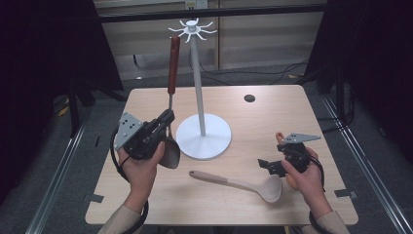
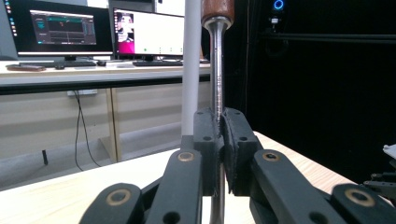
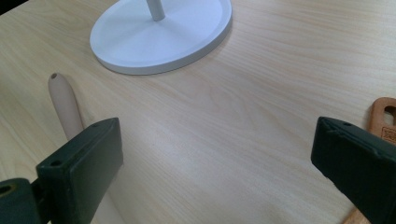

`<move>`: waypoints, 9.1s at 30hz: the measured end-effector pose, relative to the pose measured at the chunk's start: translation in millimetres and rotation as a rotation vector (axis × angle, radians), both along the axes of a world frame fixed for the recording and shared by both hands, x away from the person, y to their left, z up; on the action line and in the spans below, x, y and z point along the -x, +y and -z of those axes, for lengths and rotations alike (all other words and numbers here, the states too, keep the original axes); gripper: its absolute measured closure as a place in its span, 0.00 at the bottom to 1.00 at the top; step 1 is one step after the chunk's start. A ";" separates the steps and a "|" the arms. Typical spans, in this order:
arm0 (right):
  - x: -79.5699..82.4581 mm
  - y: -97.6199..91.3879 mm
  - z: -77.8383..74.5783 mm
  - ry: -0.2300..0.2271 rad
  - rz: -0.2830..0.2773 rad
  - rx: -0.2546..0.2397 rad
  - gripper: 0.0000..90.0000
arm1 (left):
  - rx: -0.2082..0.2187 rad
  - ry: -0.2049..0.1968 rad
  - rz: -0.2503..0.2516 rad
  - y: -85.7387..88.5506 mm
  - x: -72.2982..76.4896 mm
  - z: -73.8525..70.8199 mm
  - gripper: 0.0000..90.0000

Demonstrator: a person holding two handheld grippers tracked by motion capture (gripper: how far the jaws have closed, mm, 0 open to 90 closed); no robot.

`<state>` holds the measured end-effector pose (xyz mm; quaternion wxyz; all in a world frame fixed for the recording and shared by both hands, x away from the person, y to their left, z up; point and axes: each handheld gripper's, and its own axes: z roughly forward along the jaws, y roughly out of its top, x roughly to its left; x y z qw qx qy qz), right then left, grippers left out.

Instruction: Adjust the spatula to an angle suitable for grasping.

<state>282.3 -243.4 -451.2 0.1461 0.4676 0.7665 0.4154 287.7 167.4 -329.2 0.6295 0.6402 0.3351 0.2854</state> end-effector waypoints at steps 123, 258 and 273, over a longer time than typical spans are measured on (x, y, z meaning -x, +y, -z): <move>1.6 -8.5 -1.9 -0.004 0.004 -0.026 0.02 | 0.283 -0.203 0.003 -63.4 -76.8 -86.4 1.00; -10.2 116.9 15.3 0.103 -0.520 0.258 0.54 | -0.022 0.212 0.031 29.8 -27.2 89.6 0.24; -10.1 124.1 23.8 0.193 -0.511 0.301 0.67 | -0.025 0.210 0.027 29.9 -29.0 89.5 0.23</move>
